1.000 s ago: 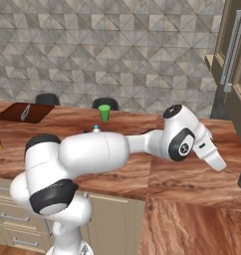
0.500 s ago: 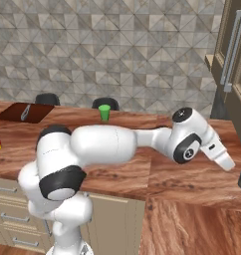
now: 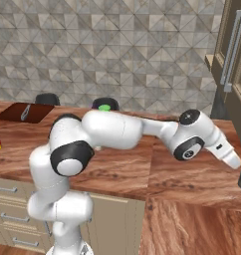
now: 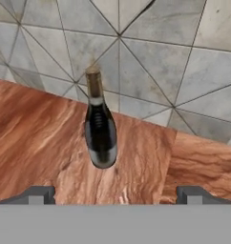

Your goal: Place the drinks on the dining counter in a tight cluster.

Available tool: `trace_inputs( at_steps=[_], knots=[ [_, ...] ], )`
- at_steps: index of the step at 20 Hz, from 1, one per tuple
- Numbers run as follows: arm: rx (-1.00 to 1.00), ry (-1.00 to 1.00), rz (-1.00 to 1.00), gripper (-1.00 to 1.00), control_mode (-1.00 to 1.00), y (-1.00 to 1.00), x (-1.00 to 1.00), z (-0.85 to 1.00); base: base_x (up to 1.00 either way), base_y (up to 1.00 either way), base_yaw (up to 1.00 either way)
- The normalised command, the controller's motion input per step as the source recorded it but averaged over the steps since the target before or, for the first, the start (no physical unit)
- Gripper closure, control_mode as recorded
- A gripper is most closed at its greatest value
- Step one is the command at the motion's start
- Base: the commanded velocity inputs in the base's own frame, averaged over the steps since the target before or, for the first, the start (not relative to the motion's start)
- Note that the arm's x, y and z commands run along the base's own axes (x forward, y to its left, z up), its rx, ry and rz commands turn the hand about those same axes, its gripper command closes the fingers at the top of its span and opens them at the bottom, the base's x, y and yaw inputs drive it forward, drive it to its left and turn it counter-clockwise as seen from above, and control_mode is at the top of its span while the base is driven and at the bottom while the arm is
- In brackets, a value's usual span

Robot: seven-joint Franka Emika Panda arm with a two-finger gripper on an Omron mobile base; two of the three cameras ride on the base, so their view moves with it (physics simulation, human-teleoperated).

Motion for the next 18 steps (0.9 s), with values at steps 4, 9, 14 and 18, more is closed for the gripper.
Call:
trace_inputs(
  at_steps=[4, 9, 14, 18],
  knots=[
    [0.0, 0.0, 0.03, -1.0, -1.0, -0.31, 0.09, 0.0, 0.0, 0.0, 0.0],
    [0.06, 0.0, 0.0, -1.0, -1.0, -0.37, 0.01, 0.03, 0.0, 0.0, 0.0],
    [0.09, 0.0, 0.03, -1.0, -1.0, -0.33, 0.0, 0.14, 0.0, 0.0, 0.0],
    [0.08, 0.0, 0.04, -1.0, -1.0, -0.18, 0.05, 0.16, 0.0, 0.0, 0.0]
  ],
)
